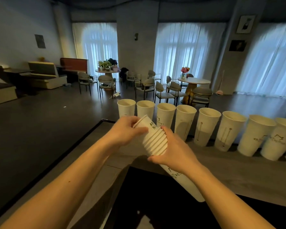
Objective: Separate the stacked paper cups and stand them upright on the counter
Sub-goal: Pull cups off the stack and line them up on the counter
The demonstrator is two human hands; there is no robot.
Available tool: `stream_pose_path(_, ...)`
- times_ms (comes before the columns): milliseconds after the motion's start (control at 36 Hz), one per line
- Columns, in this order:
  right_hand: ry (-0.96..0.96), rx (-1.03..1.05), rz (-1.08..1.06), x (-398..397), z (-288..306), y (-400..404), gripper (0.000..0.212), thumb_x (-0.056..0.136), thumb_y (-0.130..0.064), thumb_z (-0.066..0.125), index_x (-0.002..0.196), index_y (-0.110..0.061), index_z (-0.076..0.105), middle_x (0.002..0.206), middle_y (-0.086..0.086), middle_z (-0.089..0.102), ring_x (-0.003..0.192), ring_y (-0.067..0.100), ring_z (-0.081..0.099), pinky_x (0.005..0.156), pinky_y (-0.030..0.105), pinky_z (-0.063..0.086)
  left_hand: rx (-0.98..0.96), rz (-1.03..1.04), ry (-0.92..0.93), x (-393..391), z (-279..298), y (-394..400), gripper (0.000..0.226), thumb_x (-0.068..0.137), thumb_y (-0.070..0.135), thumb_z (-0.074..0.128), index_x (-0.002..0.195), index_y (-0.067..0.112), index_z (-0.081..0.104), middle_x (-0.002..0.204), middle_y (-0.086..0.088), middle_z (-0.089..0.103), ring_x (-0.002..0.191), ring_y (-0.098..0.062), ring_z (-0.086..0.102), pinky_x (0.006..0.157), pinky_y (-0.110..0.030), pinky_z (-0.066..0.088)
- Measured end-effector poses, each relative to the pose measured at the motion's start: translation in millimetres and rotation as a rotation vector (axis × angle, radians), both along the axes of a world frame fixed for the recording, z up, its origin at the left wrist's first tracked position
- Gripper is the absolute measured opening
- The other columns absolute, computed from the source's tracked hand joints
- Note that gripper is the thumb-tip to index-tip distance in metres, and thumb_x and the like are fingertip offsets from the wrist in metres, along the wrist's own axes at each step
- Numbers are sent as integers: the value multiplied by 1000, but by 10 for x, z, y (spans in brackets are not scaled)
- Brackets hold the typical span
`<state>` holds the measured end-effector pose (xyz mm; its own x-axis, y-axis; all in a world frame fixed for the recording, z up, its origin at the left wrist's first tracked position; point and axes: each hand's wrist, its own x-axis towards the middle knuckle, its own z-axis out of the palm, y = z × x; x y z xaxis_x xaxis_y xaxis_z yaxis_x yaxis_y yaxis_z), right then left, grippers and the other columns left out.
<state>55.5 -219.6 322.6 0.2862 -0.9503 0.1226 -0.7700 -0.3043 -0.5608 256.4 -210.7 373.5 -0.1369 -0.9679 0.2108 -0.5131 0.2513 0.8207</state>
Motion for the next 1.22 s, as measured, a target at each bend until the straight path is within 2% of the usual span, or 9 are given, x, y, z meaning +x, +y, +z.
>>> stream_pose_path(139,90,85,-72,-94,-30,-82,118,52,-72,79,148,-44,17,129,-4,50,116,20,53,93,49,53,-237,222,-80,335,185,-182,35,92,24,64,126,17,60,110,4,61,101,-15,59,83,-33,52)
stream_pose_path(250,105,130,-133,-146,-51,-143,117,63,-62,85,153,-38,14,139,-1,45,127,23,48,102,49,49,-307,224,-436,461,98,-457,5,92,20,63,96,18,61,96,6,61,89,-15,61,68,-29,49)
stream_pose_path(333,78,120,-129,-140,-78,-184,117,58,-65,85,151,-41,18,139,-3,46,127,21,49,102,50,49,-292,174,-726,442,-80,-630,9,90,18,64,84,18,57,91,1,62,86,-21,63,70,-35,53)
stream_pose_path(500,53,83,-122,-180,-89,-259,119,55,-70,83,150,-42,16,136,-6,47,124,19,49,99,49,51,-330,201,-846,510,-264,-909,23,91,19,63,113,15,59,113,-8,64,101,-25,62,82,-39,54)
stream_pose_path(722,36,50,-118,-225,-50,-271,119,60,-68,83,152,-43,11,136,-5,45,124,19,48,99,50,50,-289,197,-806,559,-252,-999,26,90,27,63,113,18,59,116,-7,64,100,-21,59,85,-39,54)
stream_pose_path(833,6,40,-95,-237,-18,-243,117,61,-64,85,150,-45,12,138,-6,44,126,18,47,102,49,49,-490,317,-702,415,-145,-867,45,92,37,61,131,17,53,127,-3,59,121,-21,47,98,-39,45)
stream_pose_path(1000,-66,13,-54,-222,6,-178,117,56,-68,84,148,-45,17,131,-10,48,118,14,51,96,47,53,125,-294,-76,-220,65,-356,37,103,37,36,121,21,64,115,6,69,105,-6,64,95,-28,50)
stream_pose_path(1111,-47,1,-55,-251,36,-115,116,62,-62,85,152,-41,14,130,-7,46,115,16,52,94,44,53,180,-377,-116,-340,32,-216,35,103,31,42,107,8,68,77,13,64,69,2,55,71,-23,42)
stream_pose_path(1222,-21,22,-28,-289,34,-86,120,62,-61,85,154,-41,11,136,-5,44,118,17,50,96,45,53,119,-314,-115,-417,-33,-165,22,100,23,52,96,22,73,77,15,68,73,3,58,74,-23,41)
